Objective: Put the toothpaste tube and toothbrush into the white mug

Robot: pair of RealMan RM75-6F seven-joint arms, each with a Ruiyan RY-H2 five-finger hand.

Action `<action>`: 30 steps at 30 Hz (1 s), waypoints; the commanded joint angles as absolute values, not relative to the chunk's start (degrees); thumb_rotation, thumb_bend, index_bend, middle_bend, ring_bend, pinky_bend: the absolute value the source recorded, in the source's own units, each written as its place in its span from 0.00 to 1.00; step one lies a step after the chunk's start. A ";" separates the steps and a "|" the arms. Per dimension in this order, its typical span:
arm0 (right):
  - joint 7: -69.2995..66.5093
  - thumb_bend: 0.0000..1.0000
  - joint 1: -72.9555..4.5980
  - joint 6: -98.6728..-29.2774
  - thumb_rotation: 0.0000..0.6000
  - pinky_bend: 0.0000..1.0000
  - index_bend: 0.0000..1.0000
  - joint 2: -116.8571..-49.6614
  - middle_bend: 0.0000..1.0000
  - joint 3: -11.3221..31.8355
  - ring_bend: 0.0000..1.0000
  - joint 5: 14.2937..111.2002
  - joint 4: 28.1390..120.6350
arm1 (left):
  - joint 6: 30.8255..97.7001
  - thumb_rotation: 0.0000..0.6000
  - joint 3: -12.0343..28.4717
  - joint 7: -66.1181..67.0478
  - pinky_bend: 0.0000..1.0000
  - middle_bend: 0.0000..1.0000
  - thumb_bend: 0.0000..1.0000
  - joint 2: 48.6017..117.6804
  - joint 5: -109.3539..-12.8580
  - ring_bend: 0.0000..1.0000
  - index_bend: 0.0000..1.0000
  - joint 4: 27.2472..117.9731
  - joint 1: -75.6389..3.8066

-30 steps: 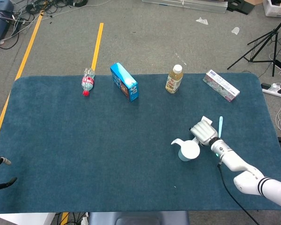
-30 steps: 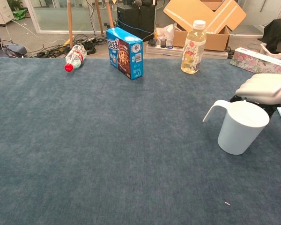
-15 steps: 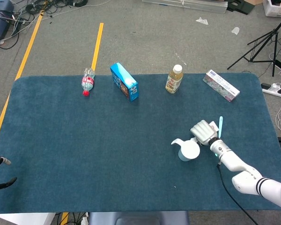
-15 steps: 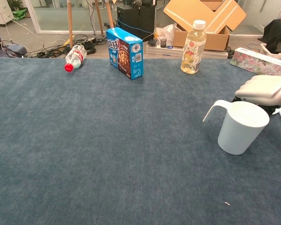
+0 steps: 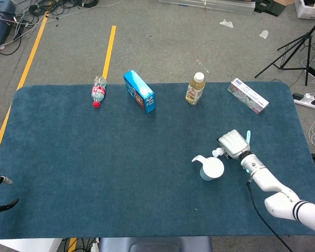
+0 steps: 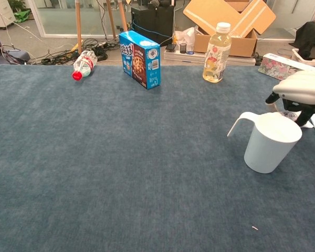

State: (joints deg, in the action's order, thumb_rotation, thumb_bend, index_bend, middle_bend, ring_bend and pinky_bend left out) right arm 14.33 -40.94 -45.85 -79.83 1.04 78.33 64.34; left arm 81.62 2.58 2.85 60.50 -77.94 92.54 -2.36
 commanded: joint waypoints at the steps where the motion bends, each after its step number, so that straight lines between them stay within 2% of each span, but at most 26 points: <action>1: 12.31 0.31 -40.19 -47.87 1.00 1.00 0.71 -78.09 1.00 2.04 1.00 78.70 65.82 | 81.57 1.00 2.59 2.96 0.35 0.40 0.00 60.55 -77.86 0.31 0.43 92.52 -2.38; 21: 0.33 0.32 -37.14 -57.21 1.00 1.00 0.72 -69.10 1.00 5.80 1.00 81.57 75.31 | 81.37 1.00 2.61 3.16 0.35 0.40 0.00 60.67 -77.61 0.31 0.43 92.43 -2.44; 30: -5.15 0.32 -34.12 -64.63 1.00 1.00 0.72 -59.97 1.00 6.86 1.00 85.70 86.85 | 81.42 1.00 2.58 3.49 0.35 0.40 0.00 60.76 -77.61 0.31 0.43 92.51 -2.44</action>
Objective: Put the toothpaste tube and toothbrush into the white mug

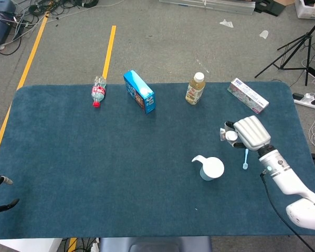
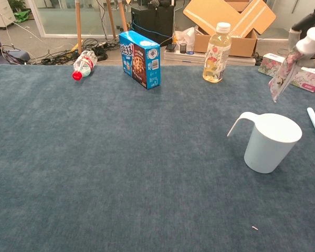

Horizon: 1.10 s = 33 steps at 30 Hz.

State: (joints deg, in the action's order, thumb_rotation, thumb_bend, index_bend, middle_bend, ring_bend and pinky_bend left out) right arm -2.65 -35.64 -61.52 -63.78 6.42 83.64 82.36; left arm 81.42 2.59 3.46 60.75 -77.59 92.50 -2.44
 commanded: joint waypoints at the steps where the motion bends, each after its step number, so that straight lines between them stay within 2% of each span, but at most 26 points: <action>1: -6.13 0.32 -33.62 -65.61 1.00 1.00 0.72 -58.40 1.00 6.89 1.00 86.43 88.72 | 81.43 1.00 2.55 3.54 0.35 0.40 0.00 60.78 -77.64 0.31 0.43 92.54 -2.44; 8: -11.67 0.32 -31.22 -68.83 1.00 1.00 0.73 -50.23 1.00 6.00 1.00 90.83 97.86 | 81.48 1.00 2.43 4.04 0.35 0.40 0.00 60.99 -77.79 0.31 0.43 92.54 -2.44; 16: -17.01 0.32 -29.82 -69.18 1.00 1.00 0.73 -44.58 1.00 3.89 1.00 95.82 103.22 | 81.15 1.00 2.38 4.47 0.35 0.40 0.00 61.22 -77.66 0.31 0.43 92.46 -2.60; 33: -19.82 0.32 -31.26 -63.31 1.00 1.00 0.73 -47.06 1.00 1.53 1.00 98.20 100.38 | 81.06 1.00 2.41 4.35 0.35 0.40 0.00 61.18 -77.54 0.31 0.43 92.43 -2.64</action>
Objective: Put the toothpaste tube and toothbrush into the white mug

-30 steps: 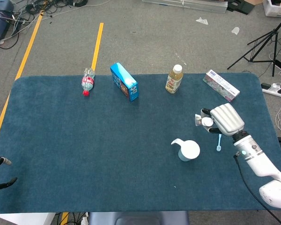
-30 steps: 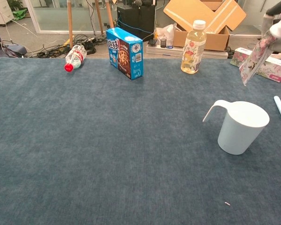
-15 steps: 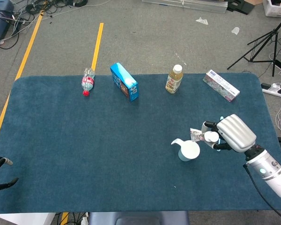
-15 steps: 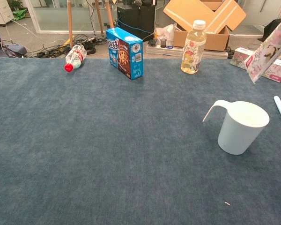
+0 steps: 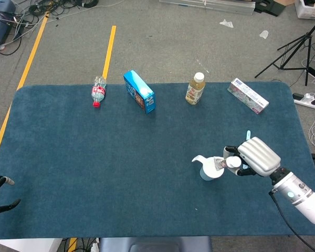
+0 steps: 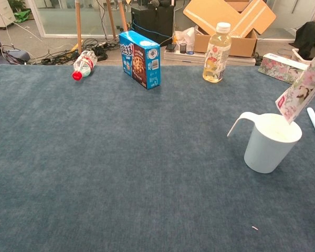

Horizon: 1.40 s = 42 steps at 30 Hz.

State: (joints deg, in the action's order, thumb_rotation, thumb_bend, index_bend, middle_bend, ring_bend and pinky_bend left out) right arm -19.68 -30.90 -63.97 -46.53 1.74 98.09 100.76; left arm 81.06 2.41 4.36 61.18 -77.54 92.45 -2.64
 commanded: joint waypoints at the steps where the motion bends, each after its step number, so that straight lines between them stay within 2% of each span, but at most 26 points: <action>1: -19.89 0.32 -31.47 -62.81 1.00 1.00 0.73 -47.39 1.00 1.42 1.00 98.23 100.22 | 81.06 1.00 2.41 4.32 0.35 0.40 0.00 61.18 -77.55 0.31 0.43 92.43 -2.64; 19: -17.65 0.32 -34.70 -55.75 1.00 1.00 0.73 -52.76 1.00 1.44 1.00 94.95 97.22 | 81.19 1.00 2.40 3.66 0.35 0.40 0.00 60.95 -77.77 0.31 0.43 92.40 -2.58; 34: -10.29 0.32 -38.21 -47.11 1.00 1.00 0.73 -58.75 1.00 2.29 1.00 87.65 94.39 | 81.51 1.00 2.33 3.52 0.35 0.40 0.00 60.88 -78.04 0.31 0.43 92.48 -2.44; 42: -6.97 0.32 -39.26 -44.79 1.00 1.00 0.73 -61.32 1.00 2.55 1.00 84.64 93.16 | 81.81 1.00 2.36 3.04 0.35 0.40 0.00 60.64 -78.24 0.31 0.43 92.61 -2.30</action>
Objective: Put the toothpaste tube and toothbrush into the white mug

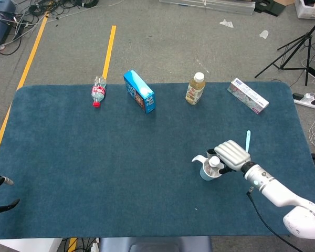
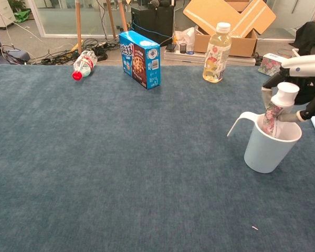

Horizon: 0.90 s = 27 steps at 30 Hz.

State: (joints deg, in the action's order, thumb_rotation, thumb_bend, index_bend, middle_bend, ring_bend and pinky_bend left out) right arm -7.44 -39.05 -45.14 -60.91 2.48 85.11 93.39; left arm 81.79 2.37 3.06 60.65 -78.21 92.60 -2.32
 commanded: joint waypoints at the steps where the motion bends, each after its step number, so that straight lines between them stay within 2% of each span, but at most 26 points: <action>1: -6.66 0.32 -39.37 -44.60 1.00 1.00 0.73 -61.55 1.00 2.58 1.00 84.33 93.06 | 81.83 1.00 2.34 3.04 0.35 0.40 0.00 60.62 -78.28 0.31 0.43 92.64 -2.29; 14: -6.24 0.30 -40.10 -43.53 1.00 1.00 0.72 -63.16 1.00 2.48 1.00 83.13 91.98 | 81.82 1.00 2.33 3.09 0.35 0.40 0.00 60.61 -78.35 0.31 0.43 92.69 -2.30; 20: -7.38 0.24 -40.32 -43.38 1.00 1.00 0.59 -63.42 1.00 2.20 1.00 83.71 91.49 | 81.88 1.00 2.32 2.99 0.35 0.40 0.00 60.57 -78.42 0.31 0.43 92.67 -2.27; 27: -8.60 0.19 -40.47 -43.51 1.00 1.00 0.51 -63.72 1.00 1.90 1.00 84.40 90.95 | 81.89 1.00 2.28 2.93 0.35 0.40 0.00 60.58 -78.52 0.31 0.43 92.63 -2.26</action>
